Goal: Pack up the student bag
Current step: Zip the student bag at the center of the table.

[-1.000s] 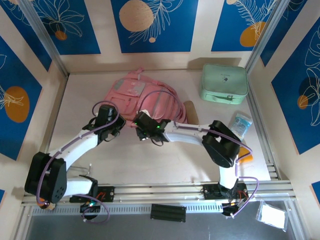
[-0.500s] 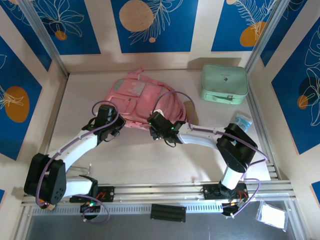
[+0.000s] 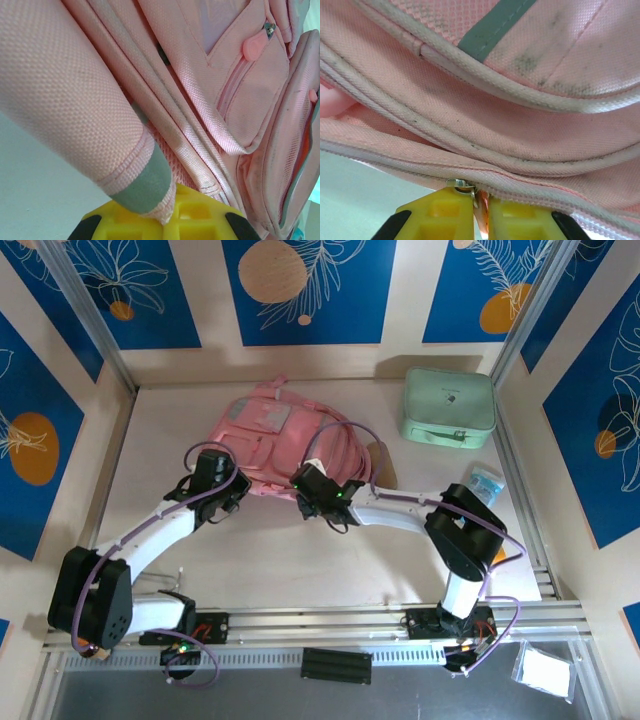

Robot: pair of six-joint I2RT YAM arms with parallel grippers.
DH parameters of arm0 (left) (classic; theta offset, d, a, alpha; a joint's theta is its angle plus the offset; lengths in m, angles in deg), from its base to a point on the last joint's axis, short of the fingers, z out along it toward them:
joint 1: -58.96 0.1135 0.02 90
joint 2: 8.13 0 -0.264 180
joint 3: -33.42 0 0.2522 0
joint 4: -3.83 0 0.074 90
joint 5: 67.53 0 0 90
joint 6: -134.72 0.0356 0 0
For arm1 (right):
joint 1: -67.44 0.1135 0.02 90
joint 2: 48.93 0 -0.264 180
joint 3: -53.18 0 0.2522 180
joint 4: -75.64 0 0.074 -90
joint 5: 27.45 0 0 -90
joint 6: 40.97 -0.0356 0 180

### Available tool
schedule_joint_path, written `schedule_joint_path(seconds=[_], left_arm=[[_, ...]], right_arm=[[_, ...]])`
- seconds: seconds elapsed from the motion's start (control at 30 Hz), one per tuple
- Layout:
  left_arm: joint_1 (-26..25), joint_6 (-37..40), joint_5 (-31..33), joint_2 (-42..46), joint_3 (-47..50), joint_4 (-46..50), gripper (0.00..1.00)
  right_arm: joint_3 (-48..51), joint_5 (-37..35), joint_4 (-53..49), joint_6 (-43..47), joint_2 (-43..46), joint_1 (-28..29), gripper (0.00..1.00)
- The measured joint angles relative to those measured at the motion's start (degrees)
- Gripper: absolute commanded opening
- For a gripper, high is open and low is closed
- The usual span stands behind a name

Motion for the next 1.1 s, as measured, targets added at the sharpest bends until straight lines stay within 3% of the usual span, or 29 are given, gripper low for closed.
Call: schedule_joint_path(seconds=[0.23,0.43,0.67,0.77,1.1], left_arm=[[1.18,0.02,0.07,0.20,0.00,1.11,0.00],[2.51,0.07,0.15,0.68,0.00,1.46,0.01],[6.97,2.47,2.64,1.44,0.20,4.07,0.49],[8.07,2.91,3.82,3.19,1.31,4.70,0.57],[7.56,-3.10,0.76,6.60,8.26,3.30,0.64]], right_arm=[[10.47,-5.73,2.78,-1.90,7.28,-1.18,0.08],[11.02,-5.18,3.30,-1.51,8.33,-2.78,0.00],[6.93,5.60,4.22,4.59,4.61,-2.78,0.00],[3.85,11.96,4.15,6.56,1.95,-2.80,0.00],[-9.53,27.50,4.15,8.20,-8.55,-0.31,0.00]])
